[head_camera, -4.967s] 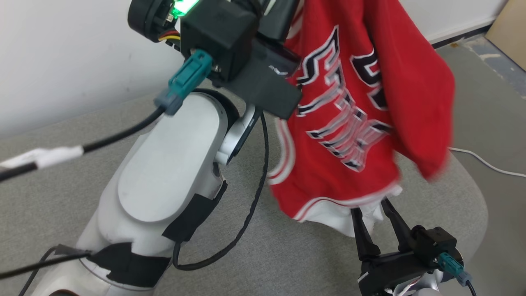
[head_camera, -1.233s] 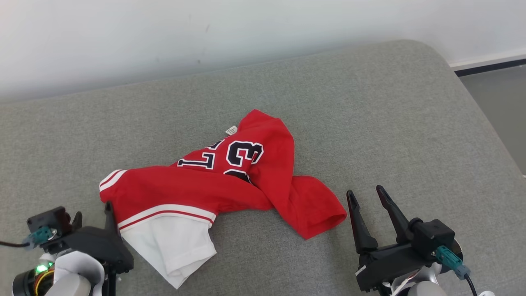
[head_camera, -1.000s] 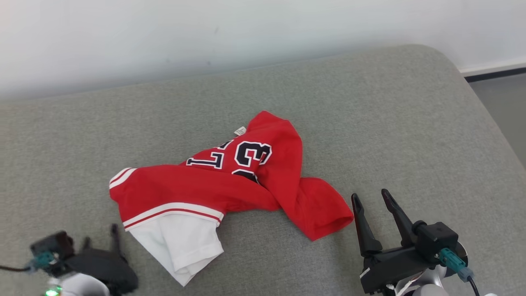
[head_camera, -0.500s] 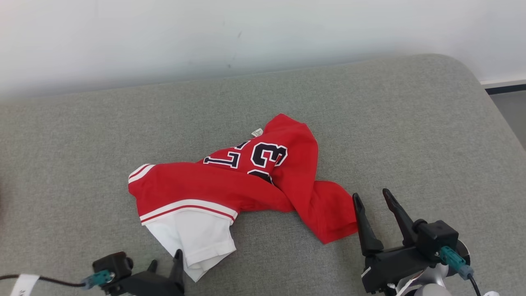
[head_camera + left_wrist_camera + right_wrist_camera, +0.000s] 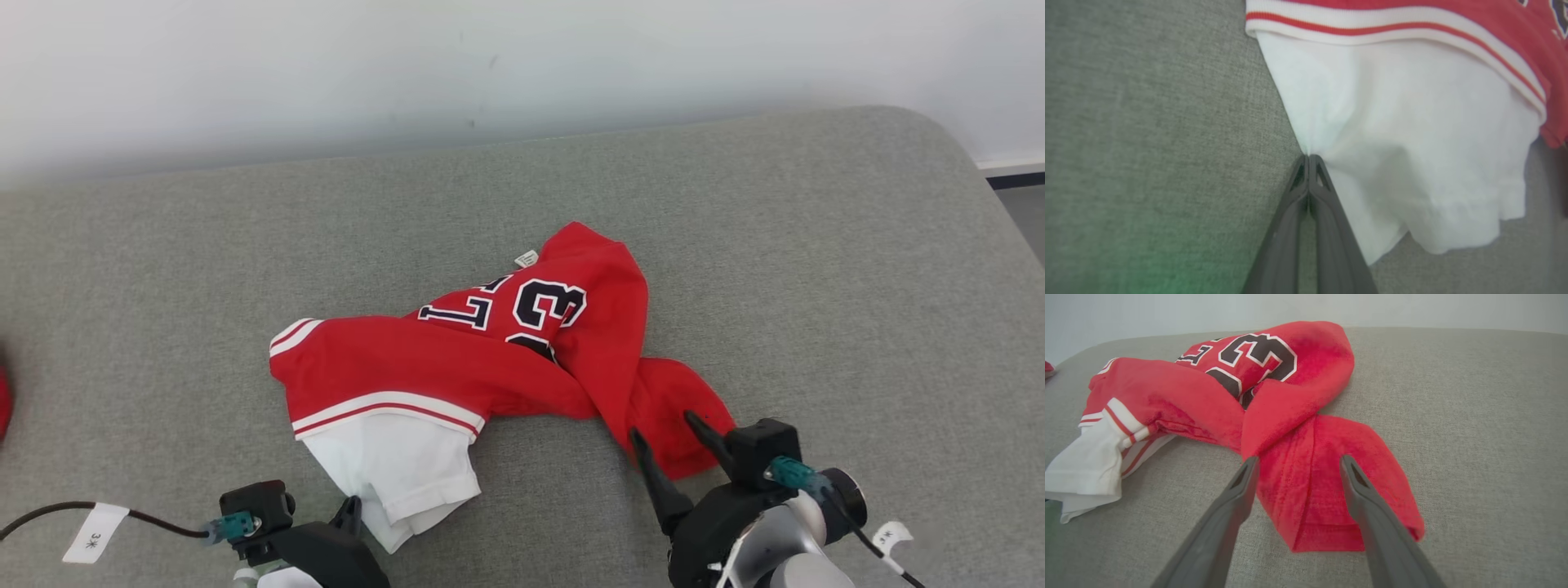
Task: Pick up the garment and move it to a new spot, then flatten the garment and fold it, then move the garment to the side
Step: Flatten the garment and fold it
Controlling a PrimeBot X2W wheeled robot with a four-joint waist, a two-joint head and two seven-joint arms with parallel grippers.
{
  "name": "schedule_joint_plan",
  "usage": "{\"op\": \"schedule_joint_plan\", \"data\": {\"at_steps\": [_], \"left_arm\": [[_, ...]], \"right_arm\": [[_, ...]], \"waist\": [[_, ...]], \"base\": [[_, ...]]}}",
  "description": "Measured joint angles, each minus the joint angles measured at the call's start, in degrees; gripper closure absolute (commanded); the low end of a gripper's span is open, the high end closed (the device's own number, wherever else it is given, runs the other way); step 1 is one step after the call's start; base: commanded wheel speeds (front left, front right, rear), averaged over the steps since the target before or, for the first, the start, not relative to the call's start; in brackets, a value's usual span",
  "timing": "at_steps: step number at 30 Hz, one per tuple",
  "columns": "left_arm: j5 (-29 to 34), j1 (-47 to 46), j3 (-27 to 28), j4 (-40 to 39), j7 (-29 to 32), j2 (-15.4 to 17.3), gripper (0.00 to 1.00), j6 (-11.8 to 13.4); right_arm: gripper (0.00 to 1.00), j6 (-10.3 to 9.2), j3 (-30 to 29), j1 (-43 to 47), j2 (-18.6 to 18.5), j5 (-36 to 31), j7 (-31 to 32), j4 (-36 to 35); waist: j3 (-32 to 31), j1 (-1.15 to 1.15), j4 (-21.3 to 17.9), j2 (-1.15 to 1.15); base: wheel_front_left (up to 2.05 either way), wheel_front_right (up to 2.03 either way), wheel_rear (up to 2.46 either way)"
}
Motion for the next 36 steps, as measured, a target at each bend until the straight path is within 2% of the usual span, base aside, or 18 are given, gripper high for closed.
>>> {"op": "schedule_joint_plan", "data": {"at_steps": [2, 5, 12, 13, 15, 16, 17, 19, 20, 26, 29, 36], "left_arm": [[-0.1, -0.4, -0.1, 0.5, -0.3, -0.3, 1.0, -0.4], [-0.1, -0.7, 0.0, 1.0, -0.7, -0.6, 1.0, -0.9], [-0.2, -1.7, -0.1, 2.6, -1.6, -1.6, 1.0, -2.0], [-0.2, -1.8, -0.1, 2.8, -1.8, -1.7, 1.0, -2.1], [-0.3, -2.0, 0.0, 3.3, -2.1, -1.8, 1.0, -2.4], [-0.4, -2.0, 0.0, 3.5, -2.2, -1.9, 1.0, -2.5], [-0.4, -2.0, 0.0, 3.8, -2.3, -2.0, 1.0, -2.6], [-0.6, -2.1, 0.1, 4.1, -2.5, -2.1, 1.0, -2.9], [-0.6, -2.2, 0.1, 4.3, -2.5, -2.2, 1.0, -3.0], [-0.8, -2.4, 0.8, 5.4, -4.5, -2.5, 1.0, -3.5], [-1.1, -2.4, 2.2, 5.4, -6.9, -2.6, 1.0, -3.9], [-1.7, -1.8, 7.0, 0.7, -12.2, 0.4, 1.0, -1.3]], "right_arm": [[0.0, 0.0, 0.8, 0.0, 0.0, -1.0, 2.0, 0.7], [0.0, 0.0, 1.6, -0.7, 0.0, -6.2, 4.6, 1.4], [0.0, 0.01, 3.3, -3.5, 0.0, -10.3, 5.1, 1.5], [0.09, 0.01, 3.3, -3.7, 0.0, -10.4, 5.1, 1.3], [0.56, 0.0, 3.1, -4.0, 0.0, -10.4, 5.2, 1.2], [0.67, 0.0, 2.9, -4.0, 0.0, -10.4, 5.3, 1.2], [0.71, 0.0, 2.7, -4.0, 0.0, -10.4, 5.7, 1.3], [0.86, 0.0, 2.5, -4.0, 0.0, -10.7, 6.7, 1.9], [1.0, 0.01, 2.5, -4.0, 0.0, -10.7, 6.8, 2.2], [1.0, 0.01, 2.9, -4.8, 0.0, -11.1, 7.1, 2.2], [1.0, 0.01, 2.6, -5.3, 0.0, -8.9, 5.9, 0.4], [1.0, 0.0, -6.8, -5.3, 0.0, 0.7, 4.3, -7.8]], "waist": [[0.2, 0.0, 0.5, 0.0], [0.6, 0.0, 1.2, 0.0], [1.4, 0.01, 2.4, 0.0], [1.4, 0.01, 2.5, 0.0], [1.4, 0.01, 2.7, 0.0], [1.4, 0.01, 2.7, 0.0], [1.4, 0.01, 2.7, 0.0], [1.4, 0.01, 2.7, 0.0], [1.4, 0.01, 2.7, 0.0], [1.3, 0.01, 2.7, 0.01], [1.2, 0.02, 2.8, 0.02], [0.7, 0.03, 3.0, 0.03]], "base": [[0.0, 0.0, 0.0], [0.0, 0.0, 0.0], [0.0, 0.0, 0.0], [0.0, 0.0, 0.0], [0.0, 0.0, 0.0], [0.0, 0.0, 0.0], [0.0, 0.0, 0.0], [0.0, 0.0, 0.0], [0.0, 0.0, 0.0], [0.0, 0.0, 0.0], [0.0, 0.0, 0.0], [0.0, 0.0, 0.0]]}}
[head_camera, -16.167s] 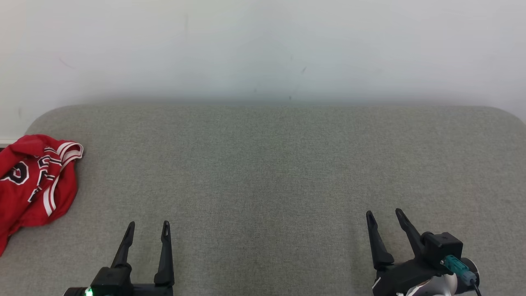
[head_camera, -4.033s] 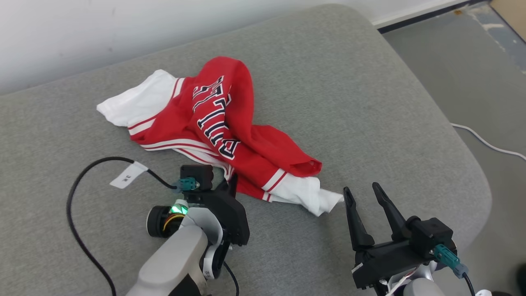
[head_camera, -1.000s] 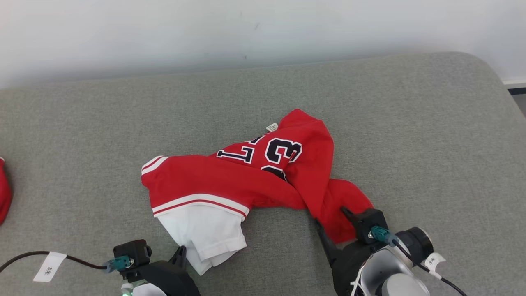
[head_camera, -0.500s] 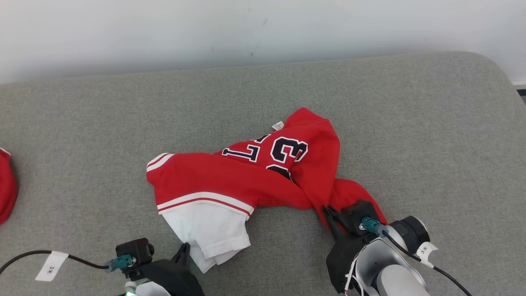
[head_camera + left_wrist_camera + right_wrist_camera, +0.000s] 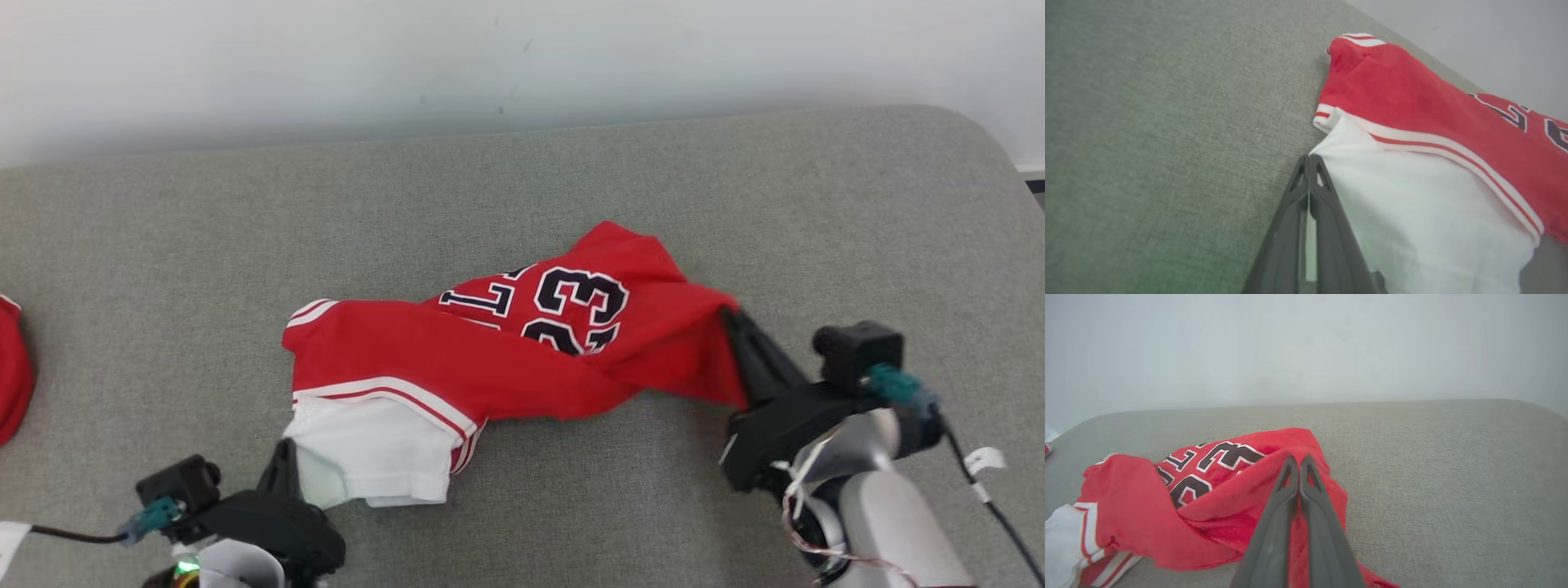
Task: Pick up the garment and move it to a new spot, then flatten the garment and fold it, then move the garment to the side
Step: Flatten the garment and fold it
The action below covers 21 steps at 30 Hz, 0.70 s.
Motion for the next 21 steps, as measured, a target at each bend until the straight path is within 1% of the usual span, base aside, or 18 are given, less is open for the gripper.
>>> {"op": "schedule_joint_plan", "data": {"at_steps": [3, 7, 9, 14, 16, 17, 21], "left_arm": [[0.0, 0.4, 1.2, -3.7, -1.3, 1.1, 1.0, 1.2], [0.5, 0.9, 2.2, -8.0, -2.1, 2.4, 1.0, 2.8], [0.7, 1.0, 2.8, -10.4, -2.5, 2.9, 1.0, 3.5], [1.6, 1.4, 3.5, -16.0, -3.0, 4.5, 1.0, 5.3], [1.8, 1.5, 3.7, -18.3, -3.2, 5.0, 1.0, 5.7], [2.1, 1.7, 3.8, -20.9, -3.2, 5.1, 1.0, 6.4], [2.6, 3.2, 4.2, -26.6, -3.2, 6.1, 1.0, 8.1]], "right_arm": [[1.0, 0.0, -3.9, -0.5, 0.0, 0.3, 2.0, -0.5], [1.0, 0.0, -9.0, -3.1, 0.0, 0.2, 3.7, 0.7], [1.0, 0.0, -10.1, -4.2, 0.0, 0.6, 4.8, 0.8], [1.0, 0.0, -10.5, -5.7, 0.0, 5.1, 8.6, -0.7], [1.0, 0.0, -10.3, -5.8, 0.0, 8.3, 10.1, -2.2], [1.0, 0.0, -10.1, -5.1, 0.0, 11.0, 11.9, -4.9], [1.0, 0.0, -10.3, -0.2, 0.0, 17.4, 16.0, -12.5]], "waist": [[0.1, 0.0, 0.0, 0.0], [0.3, 0.0, 0.6, 0.0], [0.2, 0.0, 1.1, 0.0], [0.2, -0.01, 2.1, -0.01], [0.1, -0.01, 2.5, -0.01], [0.0, -0.02, 3.1, -0.01], [-0.2, -0.02, 4.2, -0.02]], "base": [[0.0, 0.0, 0.0], [0.0, 0.0, 0.0], [0.0, 0.0, 0.0], [0.0, 0.0, 0.0], [0.0, 0.0, 0.0], [0.0, 0.0, 0.0], [0.0, 0.0, 0.0]]}}
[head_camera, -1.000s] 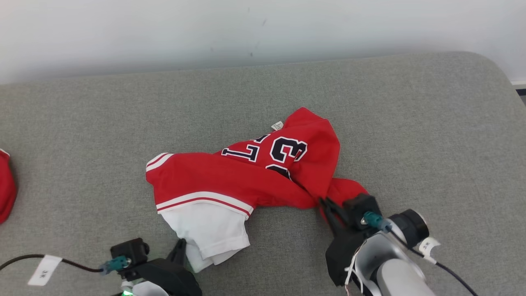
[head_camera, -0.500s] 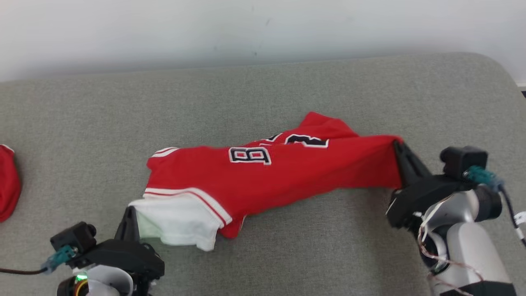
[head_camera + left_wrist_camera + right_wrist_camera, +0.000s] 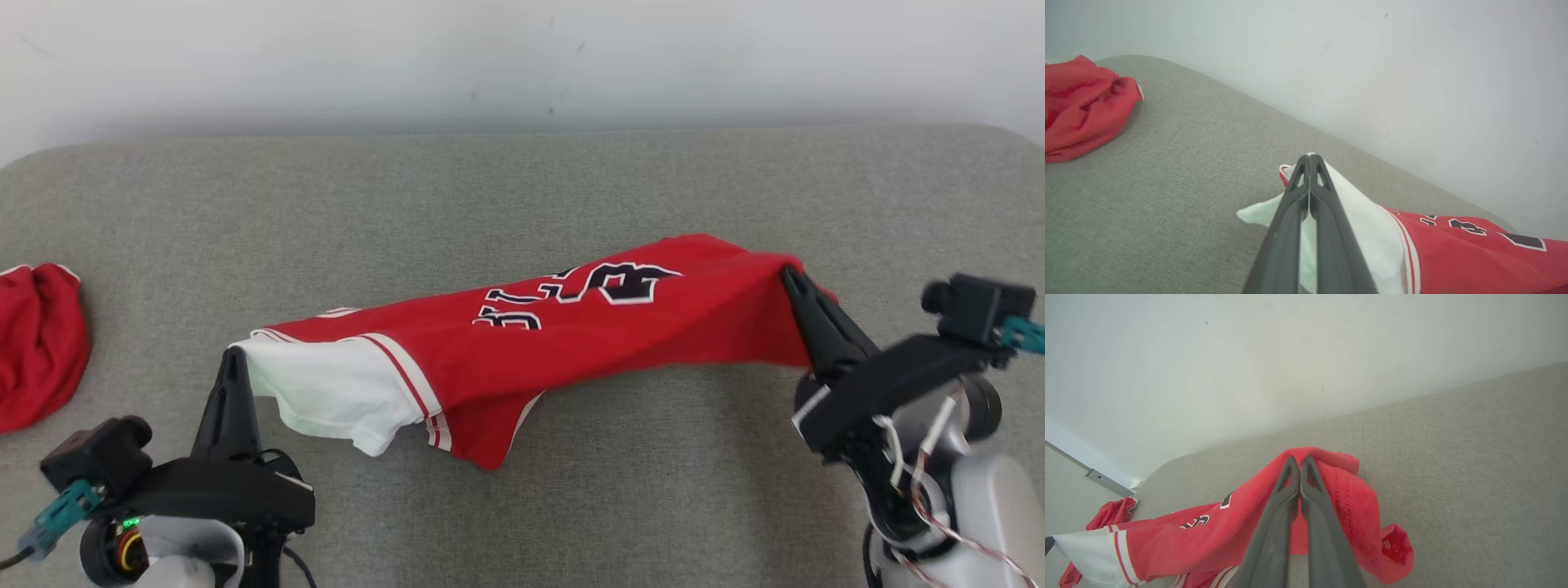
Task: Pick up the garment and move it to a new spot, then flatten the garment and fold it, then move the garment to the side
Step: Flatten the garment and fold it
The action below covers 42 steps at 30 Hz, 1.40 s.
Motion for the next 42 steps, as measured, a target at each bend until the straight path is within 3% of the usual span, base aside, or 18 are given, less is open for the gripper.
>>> {"op": "schedule_joint_plan", "data": {"at_steps": [3, 5, 8, 11, 12, 13, 14, 16, 17, 21, 25, 33, 42], "left_arm": [[0.5, 1.5, 0.0, -3.2, 0.8, 1.4, 1.0, 1.3], [0.5, 1.5, -0.5, -3.8, 1.9, 1.9, 1.0, 1.6], [1.1, -0.4, -2.2, -1.7, 3.6, 1.8, 1.0, 1.3], [1.9, -4.6, -3.3, 2.9, 4.5, 0.6, 1.0, 0.5], [2.0, -5.8, -3.6, 4.4, 4.8, 0.2, 1.0, 0.3], [2.2, -7.0, -4.0, 6.1, 4.9, -0.2, 1.0, 0.3], [2.4, -8.1, -4.4, 8.0, 5.4, -0.7, 1.0, 0.4], [3.3, -9.5, -5.5, 11.0, 5.8, -1.1, 0.67, 0.3], [3.5, -10.1, -5.8, 12.4, 5.7, -1.4, 0.0, 0.3], [3.5, -10.7, -5.9, 16.2, 4.4, -2.5, 0.0, -0.7], [2.9, -9.4, -4.2, 17.6, 1.8, -2.5, 0.0, -1.2], [1.7, -3.2, -1.6, 15.7, -1.5, -1.6, 0.0, -0.6], [2.6, -0.9, -4.0, 18.5, -1.9, -1.1, 0.0, -3.8]], "right_arm": [[1.0, 0.0, -2.1, 3.4, 0.0, 0.4, 3.2, -3.3], [1.0, 0.0, -3.6, 3.4, -0.1, 0.4, 4.6, -1.8], [1.0, 0.0, -4.6, -0.9, 0.0, 0.4, 4.9, 6.2], [1.0, 0.0, -5.4, -9.5, 0.0, -1.8, 0.3, 16.3], [0.59, 0.0, -5.8, -12.3, 0.0, -3.2, -1.9, 20.0], [0.0, 0.0, -5.8, -14.7, -0.1, -5.2, -3.9, 23.4], [0.0, 0.0, -5.9, -16.8, -0.1, -7.0, -5.3, 27.1], [0.0, 0.0, -5.4, -20.0, -0.1, -7.9, -6.8, 33.9], [0.0, 0.0, -4.9, -21.1, 0.0, -8.9, -7.8, 36.3], [0.0, 0.0, -4.6, -24.0, 0.0, -9.6, -11.6, 42.3], [0.0, 0.0, -5.3, -23.8, -0.1, -8.8, -15.0, 42.9], [0.0, 0.0, -7.8, -15.7, -1.4, -7.8, -19.7, 33.6], [0.0, 0.0, -10.4, -3.8, -0.3, -10.7, -21.2, 22.5]], "waist": [[0.2, -0.01, 0.3, 0.0], [0.7, -0.01, 0.3, 0.0], [2.0, -0.01, 0.1, 0.0], [3.9, 0.0, -0.2, 0.0], [4.6, 0.0, -0.3, 0.0], [5.3, 0.0, -0.4, 0.0], [5.9, 0.0, -0.4, 0.0], [7.2, 0.01, -0.4, 0.0], [7.8, 0.01, -0.4, 0.01], [9.1, 0.01, 0.2, 0.01], [8.5, 0.01, 0.9, 0.0], [5.8, -0.01, 0.8, -0.01], [3.0, -0.01, -0.6, -0.01]], "base": [[0.0, 0.0, 0.0], [0.0, 0.0, 0.0], [0.0, 0.0, 0.0], [0.0, 0.0, 0.0], [0.0, 0.0, 0.0], [0.0, 0.0, 0.0], [0.0, 0.0, 0.0], [0.0, 0.0, 0.0], [0.0, 0.0, 0.0], [0.0, 0.0, 0.0], [0.0, 0.0, 0.0], [0.0, 0.0, 0.0], [0.0, 0.0, 0.0]]}}
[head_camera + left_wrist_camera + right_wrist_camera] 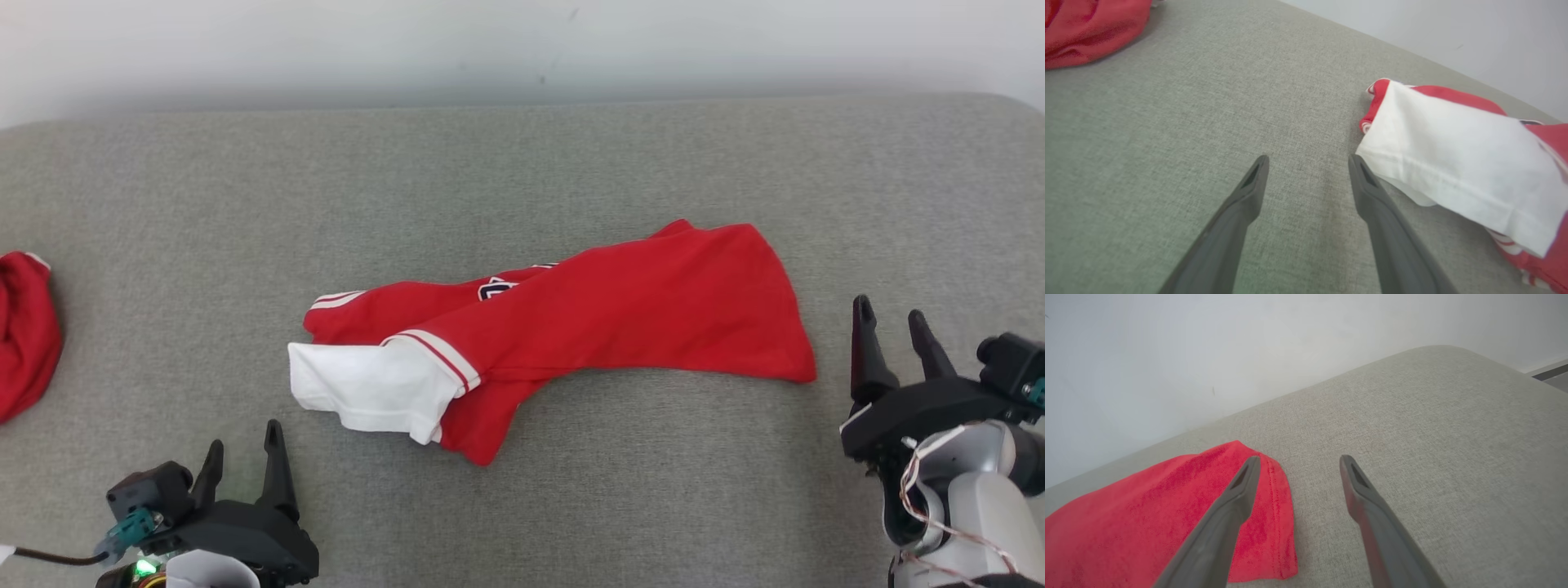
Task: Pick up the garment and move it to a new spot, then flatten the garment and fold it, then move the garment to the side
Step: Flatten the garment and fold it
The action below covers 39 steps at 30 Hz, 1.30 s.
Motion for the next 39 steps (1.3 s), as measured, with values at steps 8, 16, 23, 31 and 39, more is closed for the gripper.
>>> {"op": "schedule_joint_plan", "data": {"at_steps": [8, 16, 23, 31, 39], "left_arm": [[0.2, -4.6, -1.3, 9.4, -0.2, -1.9, 0.0, -4.1], [0.6, -8.5, -2.6, 16.3, 0.2, -2.9, 0.0, -6.5], [1.0, -10.7, -3.6, 18.5, -0.4, -3.5, 0.0, -10.1], [2.5, -10.5, -3.9, 16.9, -1.9, -1.8, 0.0, -14.4], [2.9, -9.1, -2.9, 14.2, -1.0, -1.7, 0.0, -14.9]], "right_arm": [[0.0, 0.0, 3.4, 3.0, 0.2, 2.1, 0.4, 1.0], [0.0, 0.0, 6.3, 1.8, 0.2, 2.4, -0.5, 2.9], [0.0, 0.0, 7.2, 1.3, 0.2, 2.5, -0.8, 3.6], [0.0, 0.0, 6.2, 1.3, 0.2, 1.9, -0.7, 3.8], [0.0, 0.0, 6.7, 1.6, 0.3, 1.7, -0.4, 3.8]], "waist": [[-0.7, 0.0, -2.2, 0.0], [0.4, 0.0, -3.3, 0.0], [0.9, 0.01, -3.7, 0.0], [0.2, 0.01, -3.5, 0.0], [-1.1, 0.01, -2.7, 0.0]], "base": [[0.0, 0.0, 0.0], [0.0, 0.0, 0.0], [0.0, 0.0, 0.0], [0.0, 0.0, 0.0], [0.0, 0.0, 0.0]]}}
